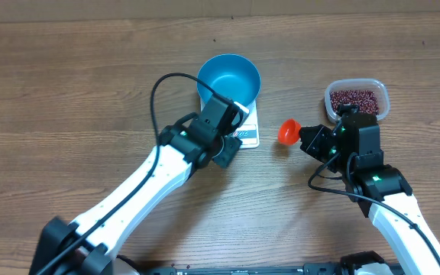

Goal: Scoop item into bowl and weigh 150g on scale
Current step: 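Lift the left gripper away from the scale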

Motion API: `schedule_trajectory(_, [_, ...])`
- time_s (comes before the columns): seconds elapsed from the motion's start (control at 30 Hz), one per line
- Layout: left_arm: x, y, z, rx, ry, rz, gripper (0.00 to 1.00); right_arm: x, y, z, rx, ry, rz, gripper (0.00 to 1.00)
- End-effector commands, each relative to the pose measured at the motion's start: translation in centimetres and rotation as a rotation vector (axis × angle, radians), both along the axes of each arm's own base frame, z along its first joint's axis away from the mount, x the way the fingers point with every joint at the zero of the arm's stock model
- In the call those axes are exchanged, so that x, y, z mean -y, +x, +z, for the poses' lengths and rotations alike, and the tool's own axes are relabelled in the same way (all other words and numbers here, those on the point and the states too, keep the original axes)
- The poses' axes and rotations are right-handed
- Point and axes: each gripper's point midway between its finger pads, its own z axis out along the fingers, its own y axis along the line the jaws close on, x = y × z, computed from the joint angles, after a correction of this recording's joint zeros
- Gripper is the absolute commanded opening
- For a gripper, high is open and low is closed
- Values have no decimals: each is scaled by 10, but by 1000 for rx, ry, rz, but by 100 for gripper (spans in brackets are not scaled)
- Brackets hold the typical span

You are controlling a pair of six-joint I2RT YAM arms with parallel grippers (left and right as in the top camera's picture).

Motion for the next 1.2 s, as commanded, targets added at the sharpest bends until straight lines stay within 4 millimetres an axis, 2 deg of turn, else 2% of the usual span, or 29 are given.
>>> schedule_trajectory(0.0, [-8, -14, 23, 15, -19, -10, 100, 2, 6, 10, 30, -10, -8, 4])
schedule_trajectory(0.2, [-18, -26, 59, 94, -36, -55, 100, 3, 4, 7, 18, -12, -8, 4])
schedule_trajectory(0.3, [-23, -26, 75, 140, -58, -50, 100, 3, 4, 8, 21, -11, -8, 4])
schedule_trajectory(0.47, [-46, -28, 95, 171, -94, 3, 100, 3, 3, 6, 13, -13, -8, 4])
schedule_trajectory(0.6, [-59, -32, 120, 246, -126, 8, 99, 3, 4, 8, 20, -10, -8, 4])
schedule_trajectory(0.73, [-59, -35, 138, 305, -157, -7, 100, 2, 4, 8, 20, -6, -3, 4])
schedule_trajectory(0.9, [-56, -34, 132, 282, -159, -10, 100, 1, 4, 9, 22, -2, 0, 4])
schedule_trajectory(1.17, [-53, -28, 113, 225, -126, -11, 100, 1, 4, 9, 21, -1, 2, 4])
